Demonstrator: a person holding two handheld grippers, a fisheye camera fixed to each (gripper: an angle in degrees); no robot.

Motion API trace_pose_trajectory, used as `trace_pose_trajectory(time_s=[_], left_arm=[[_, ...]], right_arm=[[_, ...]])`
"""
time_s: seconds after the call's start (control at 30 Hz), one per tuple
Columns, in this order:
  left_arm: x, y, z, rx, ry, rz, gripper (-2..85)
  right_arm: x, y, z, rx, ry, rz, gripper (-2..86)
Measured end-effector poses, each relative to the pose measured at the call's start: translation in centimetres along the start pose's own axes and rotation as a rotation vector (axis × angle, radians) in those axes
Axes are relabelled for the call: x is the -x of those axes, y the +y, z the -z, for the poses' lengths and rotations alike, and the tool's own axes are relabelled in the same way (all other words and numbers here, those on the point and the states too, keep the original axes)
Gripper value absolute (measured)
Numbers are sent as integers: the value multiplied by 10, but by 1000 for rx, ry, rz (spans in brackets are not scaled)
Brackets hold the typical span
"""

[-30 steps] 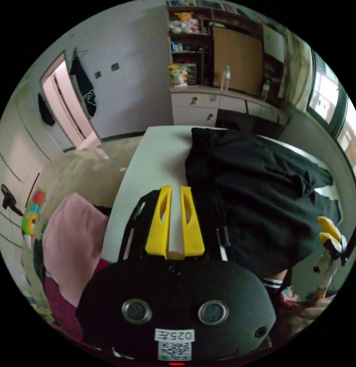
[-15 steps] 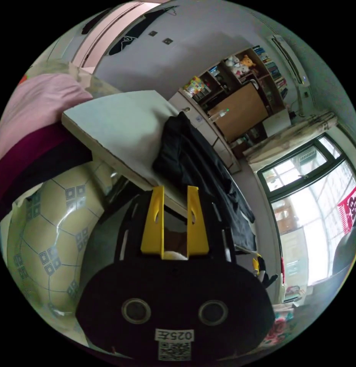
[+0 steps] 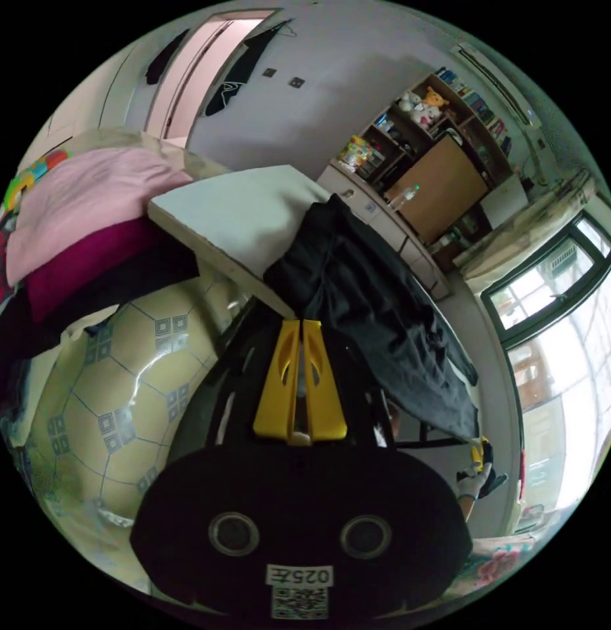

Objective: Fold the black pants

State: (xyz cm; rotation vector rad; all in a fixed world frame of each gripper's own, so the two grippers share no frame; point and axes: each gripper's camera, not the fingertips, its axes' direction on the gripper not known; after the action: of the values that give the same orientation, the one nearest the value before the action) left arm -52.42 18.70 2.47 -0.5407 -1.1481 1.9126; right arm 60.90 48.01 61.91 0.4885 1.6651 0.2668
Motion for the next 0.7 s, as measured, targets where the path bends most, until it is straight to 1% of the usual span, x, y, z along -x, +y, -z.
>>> trace_pose_trajectory(time_s=[0.1,0.17,0.27,0.33,0.4,0.5,0.57,0.63,0.7], left_arm=[[23,0,14,-23,66,60,-8],[31,-2,17,-18,73,68,-9],[37,-3,22,-14,94,69,-9],[40,-1,29,-20,112,65,-9],[43,1,34,-27,130,68,-9],[50,6,42,-38,176,76,-9],[55,8,48,-47,207,83,-9],[59,11,56,-63,259,65,-9],[59,12,65,-86,287,33,-9]], right_arm=[[-12,-5,1,31,-54,-41,133],[-16,-7,3,42,-95,-59,124],[-18,-8,14,15,-64,-65,84],[-23,-9,25,7,-84,-82,62],[-29,-9,34,16,-130,-107,53],[-30,-7,43,60,-198,-121,62],[-24,-7,49,78,-188,-98,58],[-16,-8,56,79,-110,-65,24],[-14,-9,67,50,-138,-52,4]])
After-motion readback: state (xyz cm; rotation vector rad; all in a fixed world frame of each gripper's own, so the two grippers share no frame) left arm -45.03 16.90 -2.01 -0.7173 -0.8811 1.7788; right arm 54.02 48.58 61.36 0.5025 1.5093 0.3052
